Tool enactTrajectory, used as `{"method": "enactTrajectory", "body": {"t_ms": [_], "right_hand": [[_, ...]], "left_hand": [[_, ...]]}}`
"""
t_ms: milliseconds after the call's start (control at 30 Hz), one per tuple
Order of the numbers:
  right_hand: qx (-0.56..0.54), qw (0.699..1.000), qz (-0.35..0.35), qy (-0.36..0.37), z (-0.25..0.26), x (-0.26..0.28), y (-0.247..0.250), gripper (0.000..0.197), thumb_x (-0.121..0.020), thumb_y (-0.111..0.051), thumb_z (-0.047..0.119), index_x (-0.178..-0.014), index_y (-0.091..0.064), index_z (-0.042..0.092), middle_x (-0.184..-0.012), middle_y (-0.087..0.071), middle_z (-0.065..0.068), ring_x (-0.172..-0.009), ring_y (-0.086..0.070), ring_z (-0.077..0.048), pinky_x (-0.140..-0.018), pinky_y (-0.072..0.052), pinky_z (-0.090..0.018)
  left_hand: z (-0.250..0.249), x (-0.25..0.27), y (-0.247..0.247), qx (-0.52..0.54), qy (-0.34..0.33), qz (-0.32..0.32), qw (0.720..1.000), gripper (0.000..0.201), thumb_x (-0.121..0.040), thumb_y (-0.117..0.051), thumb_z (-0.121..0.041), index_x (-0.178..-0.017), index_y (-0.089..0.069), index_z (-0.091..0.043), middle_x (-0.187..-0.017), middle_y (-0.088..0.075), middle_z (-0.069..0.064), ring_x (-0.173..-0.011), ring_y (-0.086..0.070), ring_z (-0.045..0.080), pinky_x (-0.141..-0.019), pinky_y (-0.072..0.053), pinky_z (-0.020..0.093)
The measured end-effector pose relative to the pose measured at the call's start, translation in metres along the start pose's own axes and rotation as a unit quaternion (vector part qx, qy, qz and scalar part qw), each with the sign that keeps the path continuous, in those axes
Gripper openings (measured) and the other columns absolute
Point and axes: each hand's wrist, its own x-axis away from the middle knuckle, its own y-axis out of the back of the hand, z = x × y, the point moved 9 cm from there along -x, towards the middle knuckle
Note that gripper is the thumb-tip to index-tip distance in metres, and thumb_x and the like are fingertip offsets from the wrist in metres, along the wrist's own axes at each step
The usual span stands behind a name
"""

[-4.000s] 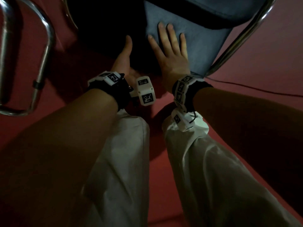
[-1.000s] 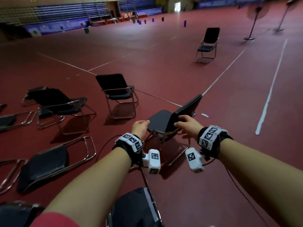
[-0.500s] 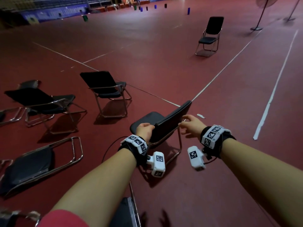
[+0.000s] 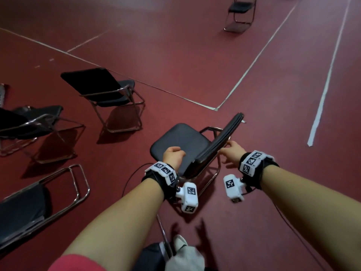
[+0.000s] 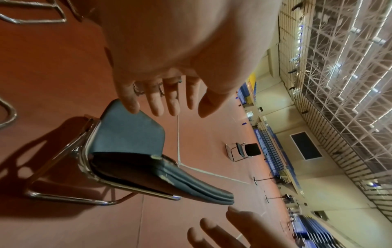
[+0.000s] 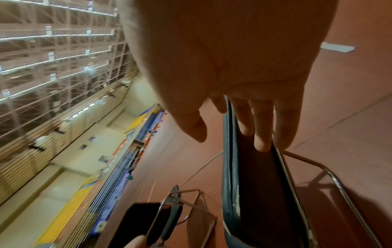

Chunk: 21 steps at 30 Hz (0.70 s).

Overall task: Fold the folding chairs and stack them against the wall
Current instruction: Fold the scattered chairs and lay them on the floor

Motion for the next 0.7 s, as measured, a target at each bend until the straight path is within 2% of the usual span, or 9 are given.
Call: {"method": "enactTrajectory", "body": {"t_ms": [100,200,300,400,467,500,567,633,700], "right_hand": [[-0.046,0.996,-0.053,-0.049,0.001,-0.028,-0.003,0.044,-0.092,-0.062,0.014,-0.131,-0.044,0.008,-0.089,-0.051,-0.015,-0.064,-0.046,-0.024,-0.055,-0.041,-0.030],[-0.072,0.990,-0.085,-0.083,-0.006,-0.047,-0.005,0.062,-0.091,-0.064,0.016,-0.144,-0.032,0.007,-0.088,-0.054,-0.013,-0.070,-0.052,-0.028,-0.061,-0.046,-0.033],[-0.109,0.983,-0.096,-0.114,-0.022,-0.066,-0.006,0.068,-0.094,-0.062,0.023,-0.150,-0.025,0.011,-0.076,-0.052,-0.006,-0.081,-0.056,-0.030,-0.075,-0.050,-0.041],[-0.139,0.980,-0.086,-0.115,-0.033,-0.084,-0.006,0.070,-0.098,-0.055,0.039,-0.156,-0.020,0.019,-0.085,-0.057,-0.004,-0.086,-0.062,-0.031,-0.082,-0.054,-0.045],[-0.146,0.980,-0.072,-0.114,-0.040,-0.095,-0.007,0.066,-0.099,-0.052,0.042,-0.155,-0.023,0.022,-0.087,-0.060,-0.003,-0.084,-0.063,-0.030,-0.077,-0.054,-0.041],[-0.143,0.982,-0.055,-0.113,-0.042,-0.098,-0.011,0.060,-0.100,-0.052,0.042,-0.152,-0.029,0.023,-0.086,-0.061,-0.005,-0.081,-0.063,-0.031,-0.072,-0.053,-0.037],[-0.141,0.983,-0.021,-0.116,-0.046,-0.103,-0.019,0.046,-0.100,-0.052,0.040,-0.141,-0.042,0.022,-0.080,-0.064,-0.010,-0.068,-0.064,-0.031,-0.062,-0.051,-0.031],[-0.141,0.983,0.011,-0.116,-0.043,-0.109,-0.023,0.035,-0.101,-0.052,0.037,-0.130,-0.048,0.017,-0.076,-0.065,-0.014,-0.060,-0.066,-0.029,-0.054,-0.051,-0.029],[-0.124,0.984,0.039,-0.125,-0.039,-0.114,-0.023,0.027,-0.102,-0.051,0.032,-0.122,-0.051,0.012,-0.077,-0.068,-0.016,-0.057,-0.067,-0.028,-0.049,-0.051,-0.028]], "left_hand": [[-0.007,-0.044,0.002,-0.028,0.008,0.031,0.999,0.034,-0.090,-0.065,-0.010,-0.124,-0.064,-0.011,-0.120,-0.065,0.021,-0.083,-0.056,0.021,-0.072,-0.044,0.032],[-0.015,-0.078,-0.003,-0.054,0.010,0.052,0.997,0.033,-0.090,-0.065,-0.008,-0.123,-0.065,-0.009,-0.126,-0.064,0.023,-0.100,-0.062,0.031,-0.090,-0.051,0.044],[-0.013,-0.101,-0.028,-0.079,0.028,0.098,0.992,0.034,-0.091,-0.063,-0.008,-0.124,-0.064,-0.009,-0.111,-0.067,0.015,-0.082,-0.054,0.019,-0.074,-0.045,0.033],[-0.005,-0.110,-0.061,-0.077,0.071,0.148,0.983,0.033,-0.094,-0.059,-0.013,-0.128,-0.061,-0.015,-0.096,-0.060,0.004,-0.078,-0.053,0.017,-0.064,-0.037,0.029],[-0.005,-0.111,-0.082,-0.070,0.090,0.171,0.979,0.033,-0.096,-0.056,-0.012,-0.129,-0.059,-0.014,-0.094,-0.060,0.003,-0.080,-0.054,0.017,-0.064,-0.035,0.027],[-0.005,-0.111,-0.089,-0.070,0.093,0.175,0.978,0.032,-0.097,-0.054,-0.010,-0.129,-0.058,-0.013,-0.088,-0.058,0.002,-0.075,-0.053,0.015,-0.061,-0.036,0.027],[-0.003,-0.113,-0.097,-0.068,0.099,0.177,0.977,0.033,-0.098,-0.053,-0.007,-0.130,-0.056,-0.012,-0.080,-0.054,0.001,-0.060,-0.054,0.011,-0.049,-0.041,0.024],[-0.005,-0.111,-0.101,-0.060,0.114,0.182,0.975,0.032,-0.098,-0.052,-0.007,-0.130,-0.055,-0.013,-0.080,-0.055,0.001,-0.061,-0.055,0.011,-0.039,-0.041,0.018],[-0.005,-0.110,-0.104,-0.059,0.143,0.195,0.968,0.025,-0.099,-0.051,-0.011,-0.122,-0.057,-0.018,-0.085,-0.058,0.000,-0.071,-0.054,0.012,-0.059,-0.044,0.024]]}}
